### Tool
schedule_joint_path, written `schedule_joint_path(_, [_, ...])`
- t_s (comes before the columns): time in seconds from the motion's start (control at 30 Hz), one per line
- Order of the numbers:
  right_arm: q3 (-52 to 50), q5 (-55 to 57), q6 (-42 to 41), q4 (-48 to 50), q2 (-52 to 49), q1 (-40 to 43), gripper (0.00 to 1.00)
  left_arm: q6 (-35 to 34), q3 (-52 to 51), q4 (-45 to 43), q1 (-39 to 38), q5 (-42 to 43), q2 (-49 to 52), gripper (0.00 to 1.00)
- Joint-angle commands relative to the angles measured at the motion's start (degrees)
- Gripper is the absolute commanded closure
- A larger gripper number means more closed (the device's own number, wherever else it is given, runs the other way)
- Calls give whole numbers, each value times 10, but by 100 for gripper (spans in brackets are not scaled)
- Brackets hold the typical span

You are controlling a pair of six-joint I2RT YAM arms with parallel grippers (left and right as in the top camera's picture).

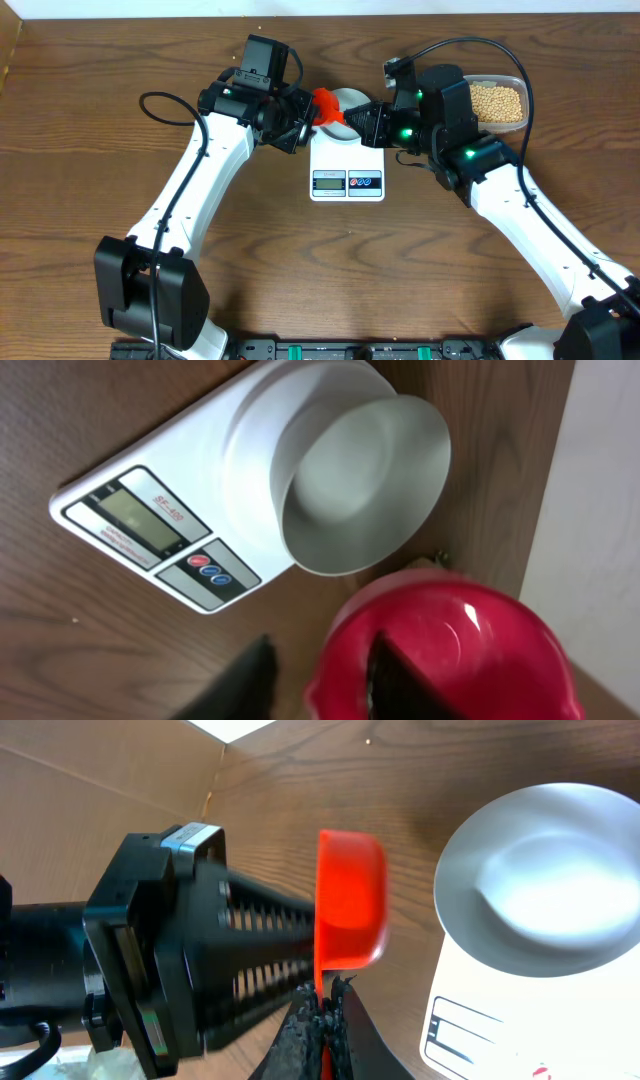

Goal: Scoop item into bowl and weigh 50g on scale
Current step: 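Carry the scoop over the scale and pass its handle to the right gripper, then move the right gripper with the scoop over the soybean tub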

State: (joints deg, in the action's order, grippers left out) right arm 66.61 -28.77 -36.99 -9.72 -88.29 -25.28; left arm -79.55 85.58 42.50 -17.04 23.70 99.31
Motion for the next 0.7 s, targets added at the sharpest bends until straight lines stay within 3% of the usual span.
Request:
schedule_joint_path(0.0, [9, 5, 9, -2, 2, -2, 99, 3, 9, 3, -2, -2, -6, 39])
schedule_joint_path(0.07, [9, 16, 9, -4, 2, 1, 99, 3, 9, 3, -1, -2, -6, 21])
schedule_joint_path(0.1, [9, 18, 9, -5, 2, 2, 99, 4, 9, 3, -1, -4, -6, 18])
schedule_joint_path(0.3, [9, 54, 26, -35, 2, 25, 99, 27, 9, 0, 5, -21, -6, 15])
schedule_joint_path(0.67, [13, 42, 128, -59, 13, 125, 99, 336, 10, -49, 45, -1, -6, 15])
